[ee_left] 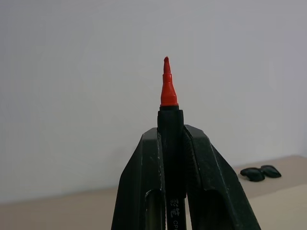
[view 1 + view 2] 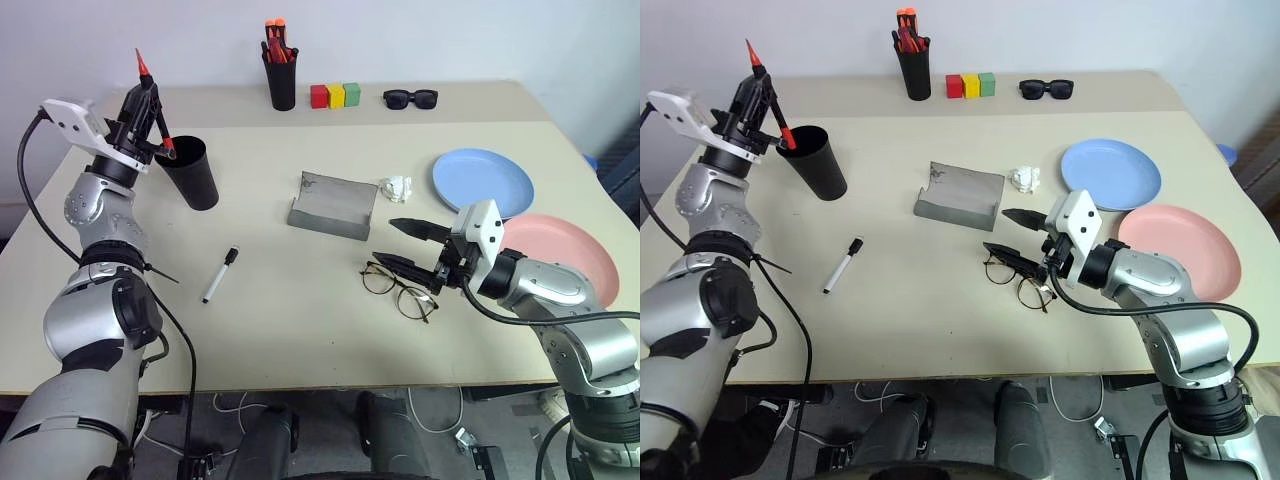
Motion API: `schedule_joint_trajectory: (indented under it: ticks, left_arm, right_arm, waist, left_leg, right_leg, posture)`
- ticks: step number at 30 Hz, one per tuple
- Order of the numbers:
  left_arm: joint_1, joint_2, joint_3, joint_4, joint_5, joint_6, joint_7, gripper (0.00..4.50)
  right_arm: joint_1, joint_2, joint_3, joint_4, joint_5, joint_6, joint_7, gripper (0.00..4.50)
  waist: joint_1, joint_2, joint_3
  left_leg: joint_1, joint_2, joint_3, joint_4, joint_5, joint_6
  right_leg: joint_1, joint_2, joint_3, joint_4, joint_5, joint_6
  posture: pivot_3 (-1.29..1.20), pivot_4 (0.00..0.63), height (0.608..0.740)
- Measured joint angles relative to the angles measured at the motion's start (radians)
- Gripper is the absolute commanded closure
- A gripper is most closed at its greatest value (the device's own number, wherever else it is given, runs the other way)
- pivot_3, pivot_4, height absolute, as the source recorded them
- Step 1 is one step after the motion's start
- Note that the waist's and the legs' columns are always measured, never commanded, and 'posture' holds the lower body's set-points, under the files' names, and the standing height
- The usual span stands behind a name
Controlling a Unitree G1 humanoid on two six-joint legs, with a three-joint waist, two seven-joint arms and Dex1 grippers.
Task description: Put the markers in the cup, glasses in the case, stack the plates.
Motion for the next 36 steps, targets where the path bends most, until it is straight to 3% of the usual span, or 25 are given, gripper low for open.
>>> schedule_joint_trajectory:
  ticks: [25,26,33,36]
  left_arm:
    - [0.037,-0.019,-0.001,0.004,0.046,-0.001,0.016,4.47]
    - [0.037,-0.019,-0.001,0.004,0.045,0.000,0.016,3.50]
    - [0.037,-0.019,-0.001,0.004,0.045,0.000,0.037,0.03]
    - [0.037,-0.019,-0.001,0.004,0.045,0.000,0.036,0.03]
  right_arm:
    - [0.106,-0.037,-0.062,-0.160,0.073,0.110,-0.071,1.50]
    - [0.106,-0.037,-0.062,-0.160,0.073,0.110,-0.073,1.50]
    - [0.105,-0.037,-0.062,-0.160,0.072,0.114,-0.076,1.50]
    - [0.100,-0.037,-0.061,-0.159,0.071,0.114,-0.076,1.50]
  waist:
    - [0.001,0.000,0.000]
    - [0.001,0.000,0.000]
    - [0.001,0.000,0.000]
    - [0.001,0.000,0.000]
  left_leg:
    - [0.000,0.000,0.000,0.000,0.000,0.000]
    - [0.000,0.000,0.000,0.000,0.000,0.000]
    - [0.000,0.000,0.000,0.000,0.000,0.000]
    - [0.000,0.000,0.000,0.000,0.000,0.000]
  right_leg:
    - [0.000,0.000,0.000,0.000,0.000,0.000]
    - [0.000,0.000,0.000,0.000,0.000,0.000]
    - [0.000,0.000,0.000,0.000,0.000,0.000]
    - [0.000,0.000,0.000,0.000,0.000,0.000]
  posture:
    - [0.00,0.150,0.740]
    - [0.00,0.150,0.740]
    - [0.00,0.150,0.740]
    - [0.00,0.150,0.740]
